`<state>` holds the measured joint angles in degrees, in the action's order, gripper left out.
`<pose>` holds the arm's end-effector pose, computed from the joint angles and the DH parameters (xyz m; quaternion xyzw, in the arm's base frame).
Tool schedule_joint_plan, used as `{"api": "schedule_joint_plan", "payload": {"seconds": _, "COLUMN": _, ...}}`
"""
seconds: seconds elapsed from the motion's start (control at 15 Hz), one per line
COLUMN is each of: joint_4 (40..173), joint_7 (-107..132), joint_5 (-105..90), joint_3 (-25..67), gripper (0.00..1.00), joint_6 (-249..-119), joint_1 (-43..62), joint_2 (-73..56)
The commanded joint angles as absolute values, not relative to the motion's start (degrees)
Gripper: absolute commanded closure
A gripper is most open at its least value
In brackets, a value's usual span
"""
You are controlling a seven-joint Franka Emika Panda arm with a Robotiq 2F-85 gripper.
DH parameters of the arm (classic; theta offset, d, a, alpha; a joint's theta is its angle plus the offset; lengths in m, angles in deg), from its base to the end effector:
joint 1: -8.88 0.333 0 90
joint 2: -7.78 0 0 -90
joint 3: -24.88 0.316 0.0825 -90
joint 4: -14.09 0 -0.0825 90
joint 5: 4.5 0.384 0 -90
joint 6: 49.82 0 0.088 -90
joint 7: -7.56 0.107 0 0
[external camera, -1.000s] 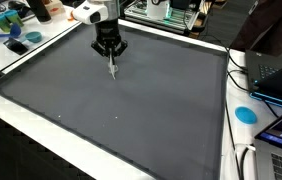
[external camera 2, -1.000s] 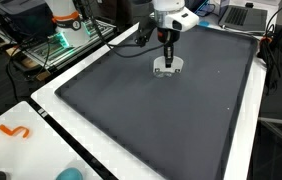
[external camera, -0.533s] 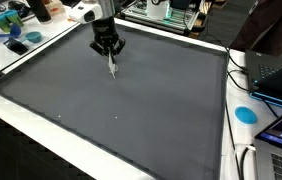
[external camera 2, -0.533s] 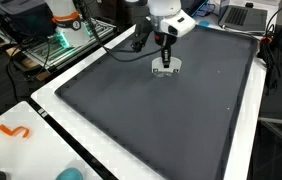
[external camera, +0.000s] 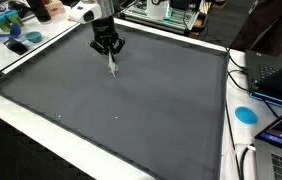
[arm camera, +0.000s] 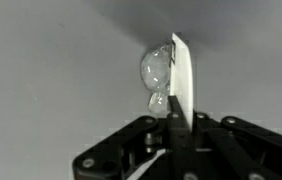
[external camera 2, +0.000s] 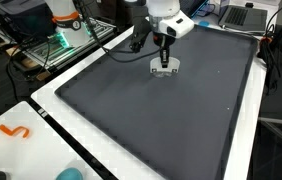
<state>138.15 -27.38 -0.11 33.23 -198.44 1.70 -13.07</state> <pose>0.5728 0.0100 0.2331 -0.9602 -0.2735 -0.0456 0.0350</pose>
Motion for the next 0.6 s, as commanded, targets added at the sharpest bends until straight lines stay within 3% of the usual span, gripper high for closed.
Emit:
{"api": "schedule_joint_plan", "payload": {"seconds": 0.0, "joint_4": 140.3, "joint_7": -25.3, "joint_5": -0.3, "joint_3": 32.8, "gripper": 0.99, "joint_6": -199.3, "joint_1": 2.8, "joint_2": -17.7}}
{"api": "schedule_joint_plan", "payload": {"seconds": 0.53, "joint_4": 141.0, "joint_7": -29.4, "joint_5": 2.7, "joint_3": 35.1, "gripper": 0.99, "joint_6": -195.5, "joint_1": 1.9, "joint_2": -16.7}}
